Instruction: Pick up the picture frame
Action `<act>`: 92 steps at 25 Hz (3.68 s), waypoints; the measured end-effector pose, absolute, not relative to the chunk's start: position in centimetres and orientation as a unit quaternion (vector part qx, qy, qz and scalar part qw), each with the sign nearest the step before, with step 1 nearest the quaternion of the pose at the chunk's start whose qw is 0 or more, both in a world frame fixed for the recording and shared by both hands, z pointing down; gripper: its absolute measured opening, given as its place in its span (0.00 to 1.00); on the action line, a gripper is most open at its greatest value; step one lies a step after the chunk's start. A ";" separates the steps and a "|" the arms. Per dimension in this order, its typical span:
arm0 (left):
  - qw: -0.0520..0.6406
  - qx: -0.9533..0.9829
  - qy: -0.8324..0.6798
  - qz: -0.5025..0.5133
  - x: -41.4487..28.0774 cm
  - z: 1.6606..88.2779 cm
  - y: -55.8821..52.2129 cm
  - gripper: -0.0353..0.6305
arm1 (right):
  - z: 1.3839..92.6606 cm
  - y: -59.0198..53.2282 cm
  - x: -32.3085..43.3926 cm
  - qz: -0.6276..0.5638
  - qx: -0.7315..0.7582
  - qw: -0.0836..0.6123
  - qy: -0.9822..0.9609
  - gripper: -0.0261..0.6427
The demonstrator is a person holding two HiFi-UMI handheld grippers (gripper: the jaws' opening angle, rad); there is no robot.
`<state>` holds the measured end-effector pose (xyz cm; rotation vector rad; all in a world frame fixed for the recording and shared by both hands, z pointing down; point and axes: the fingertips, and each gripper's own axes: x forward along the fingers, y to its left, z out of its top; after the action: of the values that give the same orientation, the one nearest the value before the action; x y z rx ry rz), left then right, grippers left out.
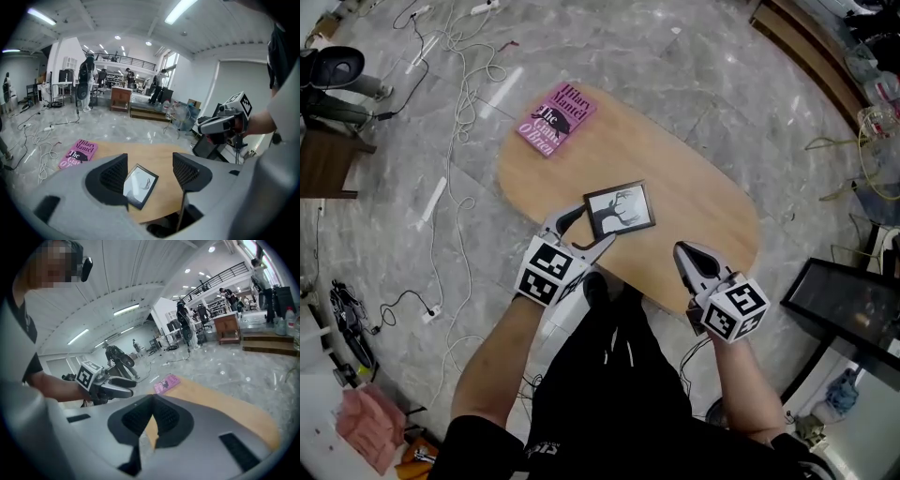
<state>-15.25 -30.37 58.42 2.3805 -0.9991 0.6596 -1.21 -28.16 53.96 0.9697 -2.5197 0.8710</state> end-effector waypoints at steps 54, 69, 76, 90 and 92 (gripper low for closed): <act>0.199 0.824 -0.159 0.506 -7.7 93.0 -25.5 0.27 | 76.2 -26.2 2.9 0.423 0.349 0.162 -0.821 0.05; 0.166 0.807 -0.144 0.548 -8.0 93.7 -26.3 0.17 | 75.5 -26.6 2.6 0.425 0.340 0.154 -0.825 0.05; 0.156 0.807 -0.165 0.546 -7.9 93.4 -26.4 0.16 | 74.7 -26.8 2.7 0.427 0.342 0.150 -0.823 0.05; 0.234 0.821 -0.255 0.455 -8.8 86.2 -30.6 0.16 | 70.0 -29.5 3.3 0.413 0.357 0.131 -0.827 0.05; 0.234 0.822 -0.265 0.447 -9.3 84.9 -31.2 0.16 | 69.0 -29.8 3.1 0.407 0.357 0.130 -0.830 0.05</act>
<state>-9.28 -31.25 84.87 2.2566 -0.7266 1.2274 3.06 -29.83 69.03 1.0383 -2.4128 1.1834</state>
